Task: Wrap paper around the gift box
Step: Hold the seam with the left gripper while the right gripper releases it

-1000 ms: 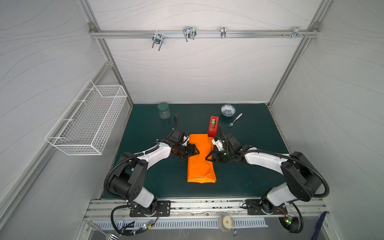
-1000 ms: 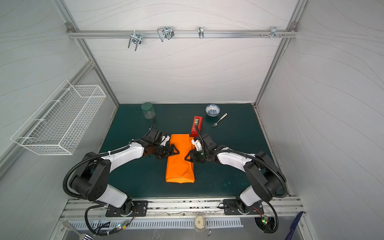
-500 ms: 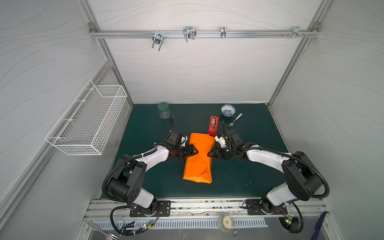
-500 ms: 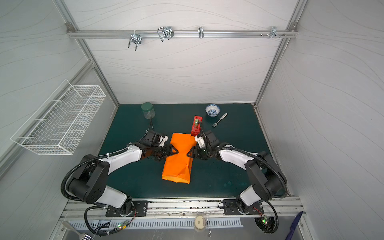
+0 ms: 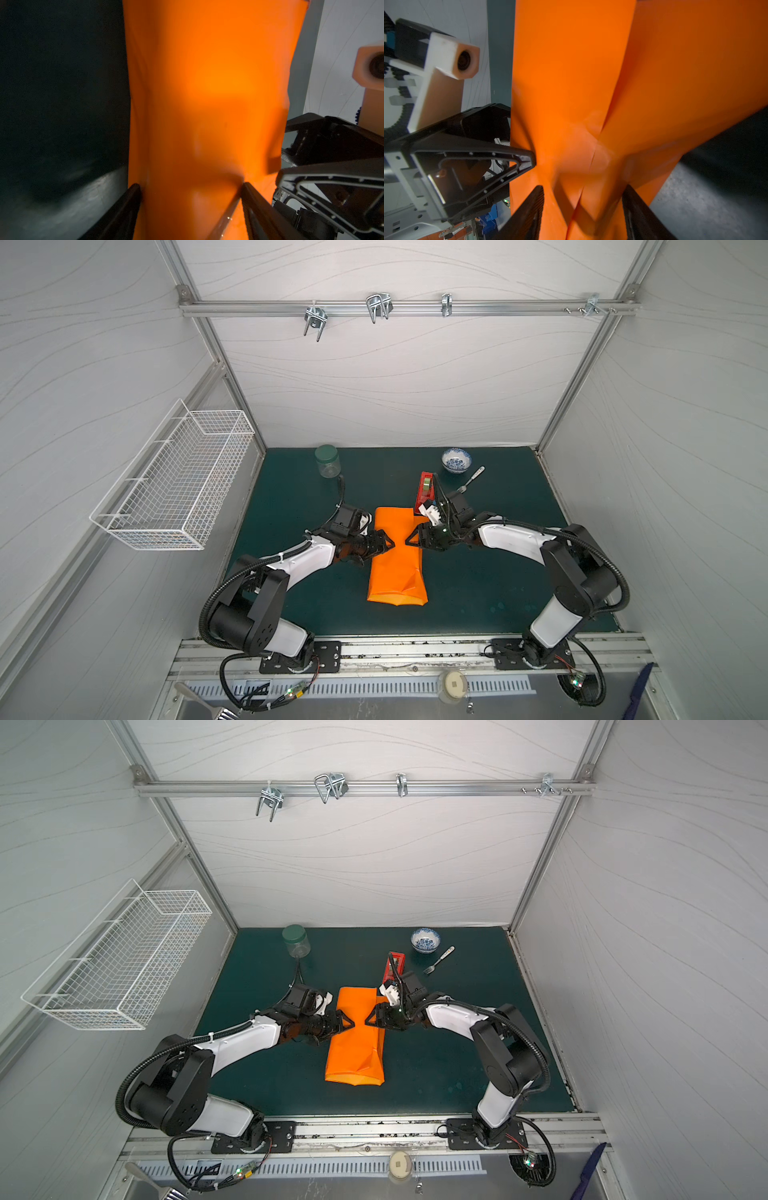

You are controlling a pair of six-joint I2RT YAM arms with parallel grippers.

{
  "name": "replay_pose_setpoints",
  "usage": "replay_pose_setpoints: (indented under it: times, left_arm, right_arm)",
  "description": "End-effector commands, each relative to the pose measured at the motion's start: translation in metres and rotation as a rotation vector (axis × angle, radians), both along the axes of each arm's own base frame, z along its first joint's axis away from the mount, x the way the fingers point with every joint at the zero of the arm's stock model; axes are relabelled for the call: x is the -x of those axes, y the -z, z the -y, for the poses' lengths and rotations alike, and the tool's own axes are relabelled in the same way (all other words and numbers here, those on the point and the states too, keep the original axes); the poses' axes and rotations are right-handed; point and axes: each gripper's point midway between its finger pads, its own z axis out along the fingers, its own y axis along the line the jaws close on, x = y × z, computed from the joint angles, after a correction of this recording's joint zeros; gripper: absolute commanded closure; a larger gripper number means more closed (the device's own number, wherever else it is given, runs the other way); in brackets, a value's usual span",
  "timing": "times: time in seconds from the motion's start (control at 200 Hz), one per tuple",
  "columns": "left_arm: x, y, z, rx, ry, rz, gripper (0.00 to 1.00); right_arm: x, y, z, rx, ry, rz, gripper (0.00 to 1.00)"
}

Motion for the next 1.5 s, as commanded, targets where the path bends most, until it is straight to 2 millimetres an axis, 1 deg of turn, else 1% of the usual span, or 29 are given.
replay_pose_setpoints:
  times: [0.0, 0.075, 0.265, 0.555, 0.695, 0.77, 0.855, 0.92, 0.99, 1.065, 1.146, 1.211, 1.306, 1.386, 1.446, 1.496]
  left_arm:
    - [0.032, 0.036, -0.014, -0.093, 0.0, -0.144, 0.24]
    - [0.032, 0.035, -0.014, -0.089, -0.002, -0.141, 0.24]
    - [0.034, 0.034, -0.015, -0.088, -0.002, -0.143, 0.25]
    - [0.038, 0.034, -0.015, -0.075, -0.004, -0.145, 0.25]
    - [0.039, 0.034, -0.015, -0.075, -0.004, -0.145, 0.25]
    - [0.04, 0.035, -0.015, -0.075, -0.004, -0.146, 0.25]
    - [0.04, 0.035, -0.016, -0.081, -0.004, -0.145, 0.25]
    - [0.039, 0.037, -0.017, -0.089, -0.002, -0.148, 0.25]
    - [0.039, 0.038, -0.017, -0.093, 0.002, -0.15, 0.25]
    - [0.039, 0.039, -0.018, -0.102, 0.003, -0.148, 0.25]
    - [0.038, 0.038, -0.02, -0.113, 0.003, -0.142, 0.25]
    - [0.037, 0.037, -0.021, -0.12, 0.002, -0.137, 0.24]
    - [0.035, 0.034, -0.02, -0.12, 0.005, -0.128, 0.23]
    - [0.034, 0.033, -0.02, -0.12, 0.007, -0.123, 0.22]
    - [0.033, 0.032, -0.02, -0.121, 0.005, -0.12, 0.22]
    - [0.033, 0.033, -0.02, -0.123, 0.007, -0.121, 0.22]
  right_arm:
    - [-0.003, -0.016, -0.007, -0.04, -0.046, 0.048, 0.39]
    - [-0.005, -0.018, -0.007, -0.045, -0.056, 0.044, 0.38]
    - [-0.007, -0.018, -0.018, -0.061, -0.091, 0.028, 0.39]
    - [-0.01, -0.018, -0.017, -0.056, -0.113, 0.043, 0.39]
    - [-0.009, -0.021, -0.024, -0.085, -0.141, 0.029, 0.38]
    - [-0.008, -0.021, -0.024, -0.082, -0.15, 0.03, 0.38]
    - [-0.008, -0.019, -0.018, -0.044, -0.143, 0.036, 0.38]
    - [-0.011, -0.016, -0.005, 0.013, -0.111, 0.041, 0.36]
    - [-0.014, -0.014, 0.01, 0.055, -0.069, 0.044, 0.32]
    - [-0.012, -0.014, 0.024, 0.102, -0.046, 0.066, 0.24]
    - [-0.01, -0.018, 0.033, 0.124, -0.026, 0.095, 0.21]
    - [-0.009, -0.02, 0.034, 0.12, -0.017, 0.103, 0.2]
    - [-0.004, -0.02, 0.025, 0.085, -0.028, 0.084, 0.18]
    - [-0.003, -0.019, 0.02, 0.06, -0.029, 0.078, 0.16]
    - [-0.008, -0.019, 0.023, 0.07, -0.014, 0.091, 0.16]
    - [-0.017, -0.02, 0.03, 0.076, 0.01, 0.104, 0.16]
